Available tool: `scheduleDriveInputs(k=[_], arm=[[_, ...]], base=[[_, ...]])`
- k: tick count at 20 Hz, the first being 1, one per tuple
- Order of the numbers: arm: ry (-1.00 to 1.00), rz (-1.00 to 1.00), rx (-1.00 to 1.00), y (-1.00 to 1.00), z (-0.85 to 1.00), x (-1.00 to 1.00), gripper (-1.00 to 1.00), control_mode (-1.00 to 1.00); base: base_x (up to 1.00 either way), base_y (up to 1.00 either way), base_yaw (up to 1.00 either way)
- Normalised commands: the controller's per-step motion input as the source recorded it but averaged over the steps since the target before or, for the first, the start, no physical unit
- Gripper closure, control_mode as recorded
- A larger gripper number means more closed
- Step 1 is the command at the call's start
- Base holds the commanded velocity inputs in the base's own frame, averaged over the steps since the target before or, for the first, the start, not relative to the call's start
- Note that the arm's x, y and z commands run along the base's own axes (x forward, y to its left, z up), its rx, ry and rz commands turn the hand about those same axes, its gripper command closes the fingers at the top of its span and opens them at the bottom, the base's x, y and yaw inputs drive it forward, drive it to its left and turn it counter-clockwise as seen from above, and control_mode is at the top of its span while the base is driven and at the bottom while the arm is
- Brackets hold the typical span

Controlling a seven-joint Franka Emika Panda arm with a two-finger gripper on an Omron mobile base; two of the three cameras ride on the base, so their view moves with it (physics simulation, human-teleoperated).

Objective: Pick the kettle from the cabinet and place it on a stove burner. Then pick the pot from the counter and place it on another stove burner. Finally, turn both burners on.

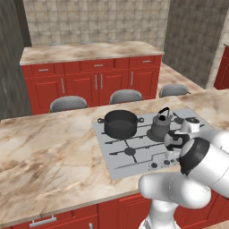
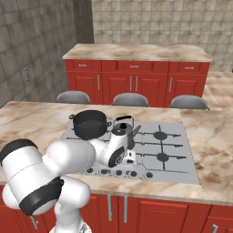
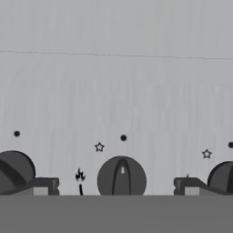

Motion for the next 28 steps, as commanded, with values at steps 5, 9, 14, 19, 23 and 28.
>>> scheduleDriveInputs(k=[5,9,14,19,23,28], arm=[[0.0,-0.02,0.0,0.0,-0.11,0.0,-1.0,-1.0],[0.0,0.0,0.0,0.0,-0.08,0.0,-1.0,-1.0],[-0.01,0.0,0.0,0.0,-0.04,0.03,1.0,-1.0],[-0.01,0.0,0.0,0.0,0.0,0.0,1.0,-1.0],[0.0,0.0,0.0,0.0,0.0,0.0,1.0,-1.0],[0.0,0.0,0.0,0.0,0.0,0.0,1.0,-1.0]], base=[[0.0,0.0,0.0],[0.0,0.0,0.0],[0.0,0.0,0.0],[0.0,0.0,0.0],[0.0,0.0,0.0],[0.0,0.0,0.0]])
